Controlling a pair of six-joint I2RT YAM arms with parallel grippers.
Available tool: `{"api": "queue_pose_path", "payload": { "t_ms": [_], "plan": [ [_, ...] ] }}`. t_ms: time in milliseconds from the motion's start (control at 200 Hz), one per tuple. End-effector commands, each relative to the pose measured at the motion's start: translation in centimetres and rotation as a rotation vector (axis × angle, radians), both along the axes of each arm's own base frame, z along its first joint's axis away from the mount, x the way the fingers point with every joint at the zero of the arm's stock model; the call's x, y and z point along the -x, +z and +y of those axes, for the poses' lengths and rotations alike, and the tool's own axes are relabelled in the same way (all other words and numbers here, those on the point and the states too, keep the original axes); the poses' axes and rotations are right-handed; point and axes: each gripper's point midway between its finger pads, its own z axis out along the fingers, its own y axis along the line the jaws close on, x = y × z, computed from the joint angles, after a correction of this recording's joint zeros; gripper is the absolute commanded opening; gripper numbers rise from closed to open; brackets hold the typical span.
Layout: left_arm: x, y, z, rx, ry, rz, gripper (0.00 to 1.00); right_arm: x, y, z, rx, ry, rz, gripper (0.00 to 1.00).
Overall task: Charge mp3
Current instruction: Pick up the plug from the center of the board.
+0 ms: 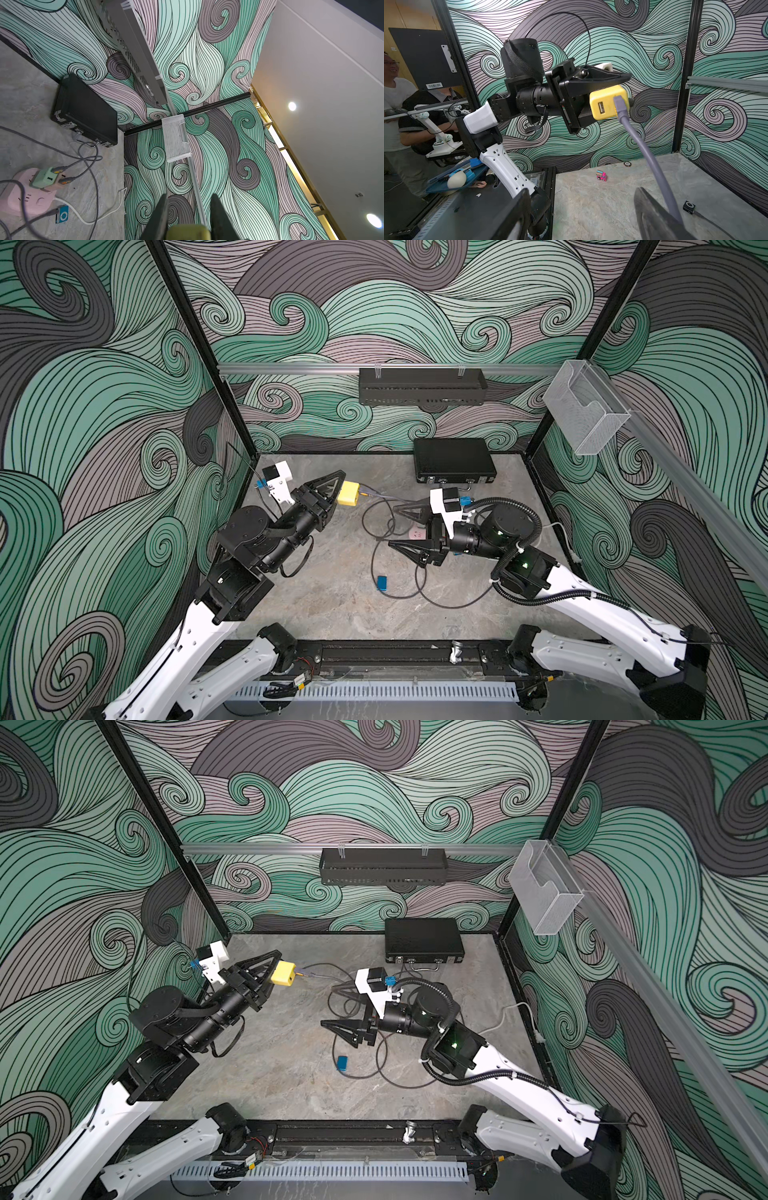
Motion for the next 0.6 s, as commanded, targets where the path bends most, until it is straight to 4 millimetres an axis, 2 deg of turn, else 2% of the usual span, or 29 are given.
{"api": "queue_pose_path", "payload": {
  "t_ms": [0, 366, 596],
  "plan": [
    [-0.1, 1.1, -0.4, -0.067, -0.011, -0.068, 0.22, -0.4, -1.3, 0.8, 0.014, 0.01, 0.036, 0.78],
    [-0.8, 0.6, -1.8, -0.077, -0.049, -0.111, 0.22, -0.7, -0.1, 3.3, -0.081, 0.066, 0.1, 0.77],
    [-1.3, -0.8, -2.8, -0.088, -0.076, -0.126, 0.21, -3.0, 2.5, 2.5, -0.277, -0.047, 0.154, 0.75]
  ]
}}
